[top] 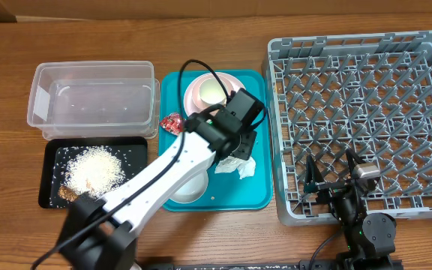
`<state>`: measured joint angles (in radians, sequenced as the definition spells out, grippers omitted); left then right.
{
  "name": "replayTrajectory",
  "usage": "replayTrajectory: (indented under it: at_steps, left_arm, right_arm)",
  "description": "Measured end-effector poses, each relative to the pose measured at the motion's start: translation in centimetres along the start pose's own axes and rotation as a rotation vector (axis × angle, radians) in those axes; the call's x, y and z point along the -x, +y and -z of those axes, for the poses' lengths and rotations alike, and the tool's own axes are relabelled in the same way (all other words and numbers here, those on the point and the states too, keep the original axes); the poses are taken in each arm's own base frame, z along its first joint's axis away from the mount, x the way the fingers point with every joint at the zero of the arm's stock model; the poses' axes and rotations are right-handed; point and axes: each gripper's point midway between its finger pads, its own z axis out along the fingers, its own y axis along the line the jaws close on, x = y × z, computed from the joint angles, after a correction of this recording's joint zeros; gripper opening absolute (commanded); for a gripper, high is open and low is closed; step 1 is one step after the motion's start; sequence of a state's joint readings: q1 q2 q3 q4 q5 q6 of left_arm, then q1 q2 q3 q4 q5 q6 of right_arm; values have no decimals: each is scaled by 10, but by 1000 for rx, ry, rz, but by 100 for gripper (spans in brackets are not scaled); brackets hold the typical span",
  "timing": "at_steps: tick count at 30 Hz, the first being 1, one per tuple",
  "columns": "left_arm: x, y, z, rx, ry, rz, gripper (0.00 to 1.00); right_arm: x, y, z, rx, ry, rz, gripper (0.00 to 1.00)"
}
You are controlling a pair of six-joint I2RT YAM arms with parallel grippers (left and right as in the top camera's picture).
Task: Sort waste into correct bins and load items into the dishwasher
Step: 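Set the empty bowl back on the teal tray with the left gripper, then grasp the white tissue with the left gripper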
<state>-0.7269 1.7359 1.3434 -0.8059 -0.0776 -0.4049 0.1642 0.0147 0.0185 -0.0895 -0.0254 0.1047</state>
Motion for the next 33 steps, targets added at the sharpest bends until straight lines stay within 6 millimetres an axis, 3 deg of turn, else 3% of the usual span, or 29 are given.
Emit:
replayTrajectory:
  at_steps: [7,14,17,19,20,22,30,33]
  left_arm:
    - [-12,-16,-52,-11,74,1,63]
    - [-21,-21,-77,-17,116,2,59]
    - [-25,-21,-79,-15,129,3,56]
    - [-25,-21,-79,-15,133,6,45]
    - [-25,-21,-79,-15,133,9,37]
    - [-26,-21,-79,-15,135,12,4]
    - [-29,-19,-75,-9,148,-26,4]
    - [-17,-18,-56,-9,90,-28,4]
  right_arm:
    - [0,0,0,-1,1,0,100]
    - [0,0,0,0,0,0,100]
    - [0,0,0,0,0,0,100]
    - [0,0,0,0,0,0,100]
    - [0,0,0,0,0,0,100]
    - [0,0,0,0,0,0,100]
    - [0,0,0,0,0,0,100]
    - [0,0,0,0,0,0,100]
